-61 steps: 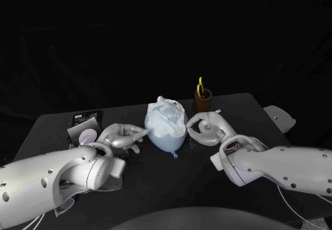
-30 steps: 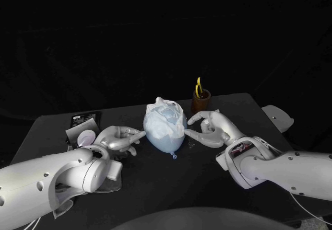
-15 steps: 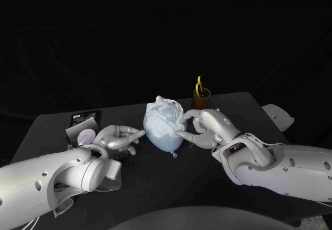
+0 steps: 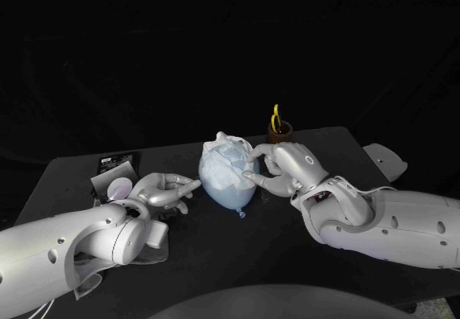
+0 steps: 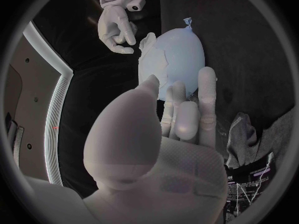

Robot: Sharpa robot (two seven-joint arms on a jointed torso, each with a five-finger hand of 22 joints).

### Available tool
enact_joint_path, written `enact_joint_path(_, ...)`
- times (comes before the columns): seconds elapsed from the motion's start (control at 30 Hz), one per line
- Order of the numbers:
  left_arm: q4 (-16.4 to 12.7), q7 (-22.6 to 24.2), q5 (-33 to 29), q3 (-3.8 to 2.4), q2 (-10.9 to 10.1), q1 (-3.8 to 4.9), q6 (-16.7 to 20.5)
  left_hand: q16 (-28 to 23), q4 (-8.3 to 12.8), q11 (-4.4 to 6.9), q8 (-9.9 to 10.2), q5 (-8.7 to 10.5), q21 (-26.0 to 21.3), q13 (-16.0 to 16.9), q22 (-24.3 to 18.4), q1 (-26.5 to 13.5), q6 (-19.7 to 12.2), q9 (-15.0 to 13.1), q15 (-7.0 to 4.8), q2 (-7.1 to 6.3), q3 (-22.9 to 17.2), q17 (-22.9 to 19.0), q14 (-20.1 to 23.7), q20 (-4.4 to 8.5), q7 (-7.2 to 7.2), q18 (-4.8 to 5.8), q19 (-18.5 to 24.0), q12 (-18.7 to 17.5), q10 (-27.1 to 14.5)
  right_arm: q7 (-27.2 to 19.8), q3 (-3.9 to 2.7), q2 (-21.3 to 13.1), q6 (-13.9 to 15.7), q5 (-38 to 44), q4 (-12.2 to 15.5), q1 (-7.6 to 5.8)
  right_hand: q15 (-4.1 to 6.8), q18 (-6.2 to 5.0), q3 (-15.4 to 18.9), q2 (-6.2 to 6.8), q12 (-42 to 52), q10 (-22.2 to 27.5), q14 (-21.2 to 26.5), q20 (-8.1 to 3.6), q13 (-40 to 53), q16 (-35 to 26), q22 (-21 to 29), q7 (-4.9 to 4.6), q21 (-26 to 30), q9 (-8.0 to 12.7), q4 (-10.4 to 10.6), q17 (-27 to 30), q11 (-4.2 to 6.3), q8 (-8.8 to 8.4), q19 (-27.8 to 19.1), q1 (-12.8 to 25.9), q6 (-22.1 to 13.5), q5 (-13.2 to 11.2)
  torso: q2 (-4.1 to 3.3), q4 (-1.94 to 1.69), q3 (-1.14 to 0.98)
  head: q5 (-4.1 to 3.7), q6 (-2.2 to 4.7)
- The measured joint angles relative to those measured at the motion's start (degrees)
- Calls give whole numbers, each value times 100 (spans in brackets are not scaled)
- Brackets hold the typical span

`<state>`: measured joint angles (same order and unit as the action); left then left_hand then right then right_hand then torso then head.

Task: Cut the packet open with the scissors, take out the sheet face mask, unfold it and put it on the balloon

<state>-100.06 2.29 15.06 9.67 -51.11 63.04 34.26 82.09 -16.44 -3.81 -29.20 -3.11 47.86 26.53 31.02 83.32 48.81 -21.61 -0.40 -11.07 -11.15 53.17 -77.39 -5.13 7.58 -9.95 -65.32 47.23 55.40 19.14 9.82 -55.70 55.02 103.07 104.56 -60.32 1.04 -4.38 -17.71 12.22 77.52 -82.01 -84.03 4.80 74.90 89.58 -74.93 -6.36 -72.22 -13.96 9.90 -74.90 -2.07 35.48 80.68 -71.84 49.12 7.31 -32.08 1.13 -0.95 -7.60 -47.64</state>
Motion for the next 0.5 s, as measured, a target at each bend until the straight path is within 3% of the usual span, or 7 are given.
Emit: enact_joint_path(0.5, 4, 0, -1, 0, 3, 0, -25, 23, 0, 0, 0, 0, 0, -2, -1, 0, -1, 2, -2, 0, 0, 24, -40, 0, -1, 4, 0, -2, 0, 356, -4, 66, -45, 315, -116, -7, 41, 2, -8, 29, 114, -80, 0, -21, 5, 22, -2, 49, -178, 31, 55, -5, 44, -1, 102, -221, 193, -67, 6, 5, -2, -1, -31)
